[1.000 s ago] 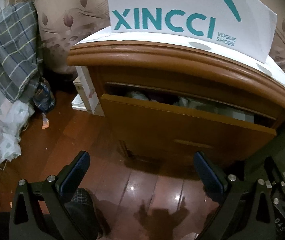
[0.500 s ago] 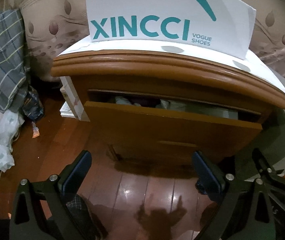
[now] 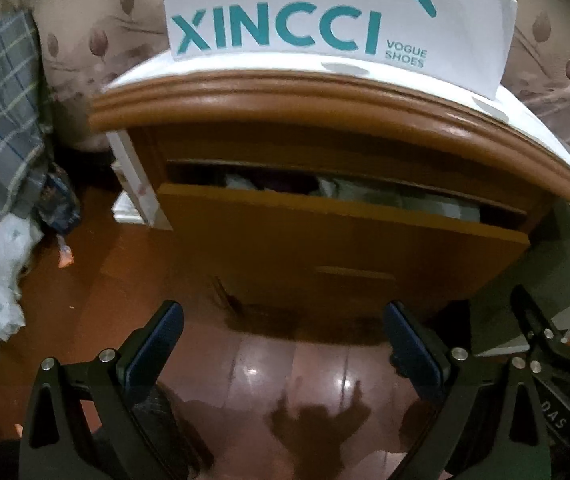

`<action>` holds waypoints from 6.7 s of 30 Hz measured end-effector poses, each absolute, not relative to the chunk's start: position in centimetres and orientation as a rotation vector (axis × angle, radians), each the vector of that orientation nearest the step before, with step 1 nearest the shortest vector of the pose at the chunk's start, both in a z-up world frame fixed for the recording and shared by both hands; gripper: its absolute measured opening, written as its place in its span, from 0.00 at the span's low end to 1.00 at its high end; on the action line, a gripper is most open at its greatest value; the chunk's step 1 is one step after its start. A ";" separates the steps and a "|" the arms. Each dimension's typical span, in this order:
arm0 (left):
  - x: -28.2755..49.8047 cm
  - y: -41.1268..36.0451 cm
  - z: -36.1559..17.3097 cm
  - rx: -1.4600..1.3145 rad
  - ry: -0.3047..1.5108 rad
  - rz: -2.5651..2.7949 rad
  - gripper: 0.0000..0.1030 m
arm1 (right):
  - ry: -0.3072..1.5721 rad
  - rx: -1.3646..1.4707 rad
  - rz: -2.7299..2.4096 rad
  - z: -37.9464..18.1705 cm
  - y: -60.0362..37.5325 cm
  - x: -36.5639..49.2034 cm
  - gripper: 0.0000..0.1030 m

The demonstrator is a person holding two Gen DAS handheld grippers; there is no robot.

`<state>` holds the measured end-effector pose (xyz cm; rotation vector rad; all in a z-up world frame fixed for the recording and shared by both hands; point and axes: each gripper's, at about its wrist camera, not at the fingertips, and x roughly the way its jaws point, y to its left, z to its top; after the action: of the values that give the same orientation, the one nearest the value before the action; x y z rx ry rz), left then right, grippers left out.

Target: Take underwear out of drawer

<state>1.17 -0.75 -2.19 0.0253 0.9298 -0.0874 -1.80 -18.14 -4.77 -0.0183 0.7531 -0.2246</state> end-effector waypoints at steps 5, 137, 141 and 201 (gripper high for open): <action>1.1 -0.6 -2.1 0.028 0.927 -0.073 0.95 | 0.761 -0.012 -0.221 -4.8 -18.2 -1.8 1.00; -0.7 8.4 -10.2 -0.793 1.122 0.114 1.00 | 0.758 0.110 -0.228 -3.3 -20.3 -1.5 1.00; -1.9 8.8 -10.2 -0.774 1.131 0.114 1.00 | 0.760 0.115 -0.228 -3.3 -20.5 -1.5 1.00; 0.5 0.7 -1.0 0.131 0.984 -0.114 0.99 | 0.895 -0.127 0.140 -3.5 -17.6 -0.2 1.00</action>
<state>0.53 0.70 -1.03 0.1315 0.9836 -0.1135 -0.16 -17.57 -3.48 -0.1269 0.8947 0.1402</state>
